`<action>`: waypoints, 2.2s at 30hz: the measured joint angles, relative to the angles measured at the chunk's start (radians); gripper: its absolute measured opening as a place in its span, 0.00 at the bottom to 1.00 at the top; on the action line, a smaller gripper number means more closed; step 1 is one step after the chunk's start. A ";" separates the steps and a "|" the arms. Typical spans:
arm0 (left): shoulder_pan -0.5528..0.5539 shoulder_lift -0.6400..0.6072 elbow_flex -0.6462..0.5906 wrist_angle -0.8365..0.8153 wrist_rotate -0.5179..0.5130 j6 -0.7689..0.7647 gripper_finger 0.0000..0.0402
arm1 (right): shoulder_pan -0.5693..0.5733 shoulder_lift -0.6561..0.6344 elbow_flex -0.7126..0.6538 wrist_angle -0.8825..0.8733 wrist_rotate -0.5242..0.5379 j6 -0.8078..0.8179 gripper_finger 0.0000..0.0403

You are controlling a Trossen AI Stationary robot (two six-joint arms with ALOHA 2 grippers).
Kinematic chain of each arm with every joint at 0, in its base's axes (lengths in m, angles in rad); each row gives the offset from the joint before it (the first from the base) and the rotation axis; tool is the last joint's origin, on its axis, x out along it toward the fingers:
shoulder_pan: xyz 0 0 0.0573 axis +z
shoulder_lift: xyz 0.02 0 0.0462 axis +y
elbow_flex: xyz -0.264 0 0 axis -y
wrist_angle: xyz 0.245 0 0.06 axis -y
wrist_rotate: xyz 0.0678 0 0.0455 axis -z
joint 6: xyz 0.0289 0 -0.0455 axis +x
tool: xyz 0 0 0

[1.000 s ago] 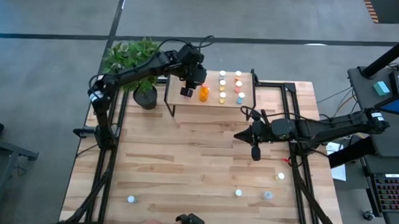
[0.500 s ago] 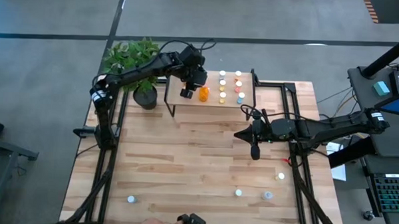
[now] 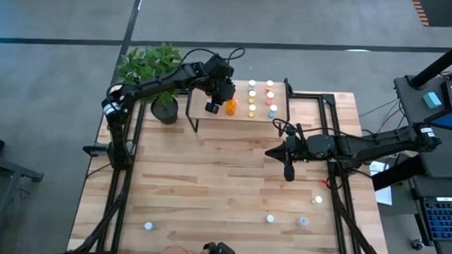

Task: Pick and place medicine bottles onto shelf by color
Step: Put the red pill bottle on the shelf

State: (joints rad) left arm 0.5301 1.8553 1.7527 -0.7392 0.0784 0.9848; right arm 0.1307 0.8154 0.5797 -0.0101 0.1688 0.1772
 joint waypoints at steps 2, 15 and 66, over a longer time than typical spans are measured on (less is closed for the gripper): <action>-0.001 0.000 -0.001 0.017 -0.001 0.000 0.40 | 0.000 0.000 0.000 0.000 0.000 0.000 0.02; -0.002 -0.019 0.016 0.021 -0.066 -0.002 0.40 | 0.000 0.000 0.000 0.000 0.001 0.017 0.02; -0.499 -0.896 -1.042 1.100 -0.090 -0.714 0.40 | -0.617 0.972 1.737 -1.272 -0.041 -0.948 0.02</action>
State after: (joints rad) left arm 0.0311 0.9597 0.7104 0.3605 -0.0111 0.2705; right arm -0.4867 1.7872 2.3168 -1.2816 0.1280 -0.7710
